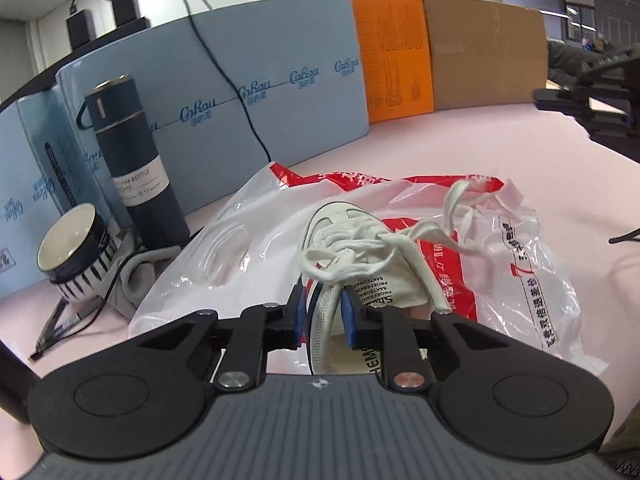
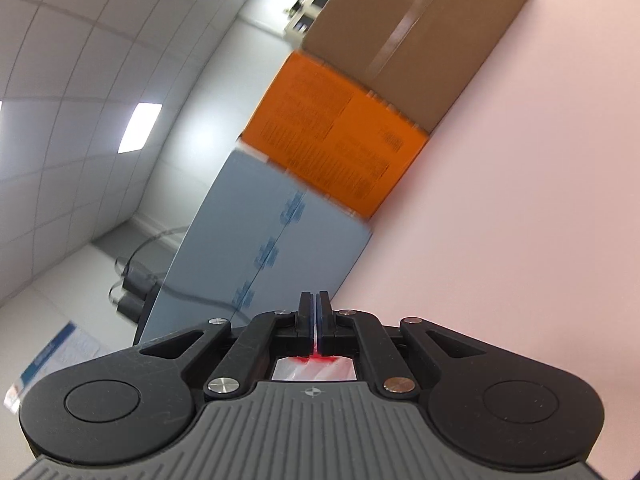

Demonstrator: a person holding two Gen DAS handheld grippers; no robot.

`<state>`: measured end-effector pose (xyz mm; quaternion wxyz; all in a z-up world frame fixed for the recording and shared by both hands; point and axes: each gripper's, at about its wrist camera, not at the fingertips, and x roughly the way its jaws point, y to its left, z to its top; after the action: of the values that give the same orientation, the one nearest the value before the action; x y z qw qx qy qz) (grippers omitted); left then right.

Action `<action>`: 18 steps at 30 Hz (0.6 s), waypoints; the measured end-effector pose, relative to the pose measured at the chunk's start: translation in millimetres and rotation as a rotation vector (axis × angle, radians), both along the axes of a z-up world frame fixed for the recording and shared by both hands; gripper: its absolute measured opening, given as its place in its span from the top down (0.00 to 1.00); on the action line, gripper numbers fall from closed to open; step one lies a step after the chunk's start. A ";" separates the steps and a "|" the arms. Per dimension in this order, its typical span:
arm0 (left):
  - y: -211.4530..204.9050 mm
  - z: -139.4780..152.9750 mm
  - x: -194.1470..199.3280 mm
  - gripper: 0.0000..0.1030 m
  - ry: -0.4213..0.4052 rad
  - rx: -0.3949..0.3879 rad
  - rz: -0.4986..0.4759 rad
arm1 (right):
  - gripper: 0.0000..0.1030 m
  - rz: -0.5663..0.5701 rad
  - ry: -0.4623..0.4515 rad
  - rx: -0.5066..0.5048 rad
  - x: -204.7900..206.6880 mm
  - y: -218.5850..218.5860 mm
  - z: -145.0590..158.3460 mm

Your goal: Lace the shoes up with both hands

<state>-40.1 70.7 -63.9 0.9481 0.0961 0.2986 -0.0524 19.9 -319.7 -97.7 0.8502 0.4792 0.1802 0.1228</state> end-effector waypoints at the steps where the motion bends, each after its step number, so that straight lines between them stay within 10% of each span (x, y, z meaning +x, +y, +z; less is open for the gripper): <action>1: 1.5 -0.5 0.6 0.83 0.008 -0.019 0.010 | 0.98 -0.023 0.001 0.001 -1.9 -5.5 0.3; 6: -0.5 -4.0 3.3 0.81 0.029 -0.033 0.030 | 0.91 0.232 0.063 0.015 5.9 8.3 -2.8; 9: -7.6 -4.4 4.7 0.72 0.010 0.000 -0.004 | 0.54 0.382 0.116 0.085 11.1 40.8 -14.5; 18: -15.6 -5.6 7.4 0.69 0.008 0.034 -0.046 | 0.57 0.433 0.333 0.199 37.7 81.8 -53.6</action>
<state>-32.7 55.2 -69.5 0.9436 0.1189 0.3010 -0.0697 57.6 -237.9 -151.3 0.7119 0.5240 0.4024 0.2381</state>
